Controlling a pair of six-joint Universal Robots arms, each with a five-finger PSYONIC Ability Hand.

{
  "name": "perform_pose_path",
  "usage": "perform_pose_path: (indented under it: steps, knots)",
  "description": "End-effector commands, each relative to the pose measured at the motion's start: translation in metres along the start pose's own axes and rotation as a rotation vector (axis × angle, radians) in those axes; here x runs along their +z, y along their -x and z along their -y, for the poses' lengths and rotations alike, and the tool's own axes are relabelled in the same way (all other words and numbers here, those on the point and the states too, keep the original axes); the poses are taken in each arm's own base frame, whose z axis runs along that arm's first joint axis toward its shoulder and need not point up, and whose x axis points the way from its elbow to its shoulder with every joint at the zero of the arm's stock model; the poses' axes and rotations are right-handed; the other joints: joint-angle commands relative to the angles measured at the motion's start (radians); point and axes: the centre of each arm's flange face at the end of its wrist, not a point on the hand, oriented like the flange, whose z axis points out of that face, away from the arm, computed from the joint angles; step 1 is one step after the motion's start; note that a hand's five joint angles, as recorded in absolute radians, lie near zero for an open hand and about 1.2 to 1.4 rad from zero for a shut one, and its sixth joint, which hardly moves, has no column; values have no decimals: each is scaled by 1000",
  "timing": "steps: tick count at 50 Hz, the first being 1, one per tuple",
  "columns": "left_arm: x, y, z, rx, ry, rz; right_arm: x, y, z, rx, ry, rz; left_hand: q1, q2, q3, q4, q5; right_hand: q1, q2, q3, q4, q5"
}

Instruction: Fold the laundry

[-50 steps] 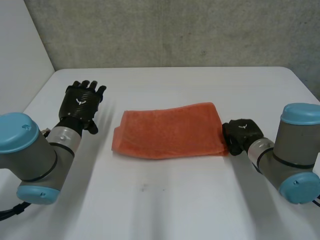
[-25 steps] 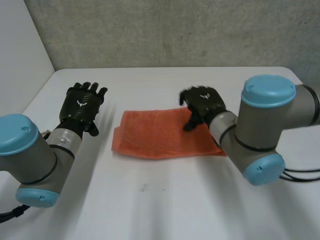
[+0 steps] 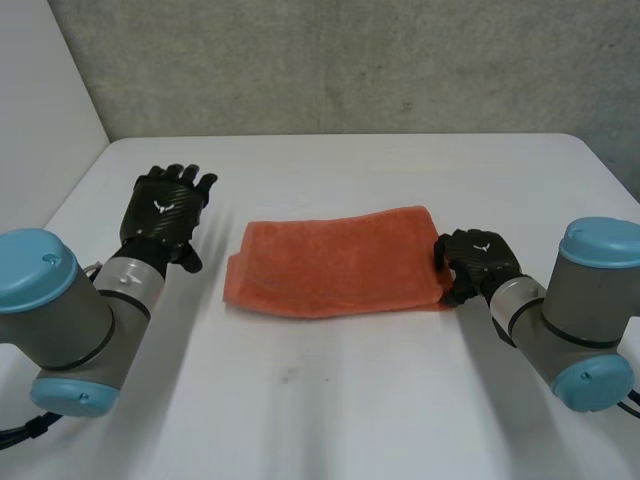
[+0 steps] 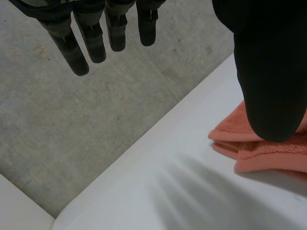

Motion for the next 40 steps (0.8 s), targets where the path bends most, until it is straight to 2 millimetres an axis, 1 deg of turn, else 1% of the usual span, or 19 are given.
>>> perform_pose_path:
  steps: [1, 5, 11, 12, 13, 14, 16, 18, 20, 21, 24, 25, 28, 32, 35, 36, 37, 38, 40]
  knots:
    - [0, 2, 5, -66, -12, 5, 2, -1, 1, -2, -33, -12, -17, -28, -43, -30, -47, 693, 573, 573, 588, 620]
    - [1, 5, 9, -99, -26, 12, 3, -3, 11, -13, -70, -29, -17, -28, -43, -30, -47, 693, 573, 573, 588, 620]
    - [1, 10, 15, -108, -42, 25, 5, -2, 64, -43, -207, -25, -17, -28, -43, -30, -47, 693, 573, 573, 588, 620]
    - [1, 11, 16, -108, -45, 26, 5, -2, 64, -43, -207, -25, -17, -28, -43, -30, -47, 693, 573, 573, 588, 620]
    - [1, 11, 16, -108, -45, 28, 5, 2, 71, -49, -220, -10, -17, -28, -43, -30, -47, 693, 573, 573, 588, 620]
    - [1, 12, 16, -107, -47, 29, 2, 31, 90, -65, -240, 69, -17, -28, -43, -30, -47, 693, 573, 573, 588, 620]
    - [1, 13, 18, -108, -52, 34, 1, 58, 102, -81, -257, 143, -17, -28, -43, -30, -47, 693, 573, 573, 588, 620]
    - [1, 14, 20, -108, -56, 37, 3, 101, 99, -99, -245, 266, -17, -28, -43, -30, -47, 693, 573, 573, 588, 620]
    - [1, 15, 20, -107, -59, 41, 3, 128, 96, -111, -241, 347, -17, -28, -43, -30, -47, 693, 573, 573, 588, 620]
    - [1, 16, 21, -107, -60, 43, 3, 129, 96, -111, -241, 347, -17, -28, -43, -30, -47, 693, 573, 573, 588, 620]
    - [2, 20, 20, -107, -56, 63, -1, 184, 87, -136, -255, 496, -17, -28, -43, -30, -47, 693, 573, 573, 588, 620]
    - [2, 21, 20, -107, -54, 69, -1, 184, 87, -136, -255, 496, -17, -28, -43, -30, -47, 693, 573, 573, 588, 620]
    - [3, 24, 19, -108, -51, 84, 1, 221, 55, -151, -211, 575, -17, -28, -43, -30, -47, 693, 573, 573, 588, 620]
    - [4, 26, 17, -110, -47, 89, 4, 233, 33, -157, -163, 596, -17, -28, -43, -30, -47, 693, 573, 573, 588, 620]
    - [4, 26, 17, -110, -47, 89, 8, 231, 35, -157, -160, 583, -17, -28, -43, -30, -47, 688, 569, 569, 583, 615]
    - [4, 26, 18, -110, -48, 87, 9, 227, 39, -152, -162, 560, -17, -28, -43, -30, -47, 168, 48, 48, 63, 95]
    - [3, 25, 17, -112, -47, 85, 10, 224, 41, -150, -161, 544, -17, -28, -43, -30, -47, -56, -175, -175, -160, -128]
    - [3, 25, 17, -112, -48, 84, 10, 224, 41, -150, -160, 544, -17, -28, -43, -30, -47, -58, -177, -177, -162, -130]
    - [3, 22, 20, -112, -55, 77, 9, 211, 63, -127, -186, 453, -17, -28, -43, -30, -47, -281, -400, -400, -385, -353]
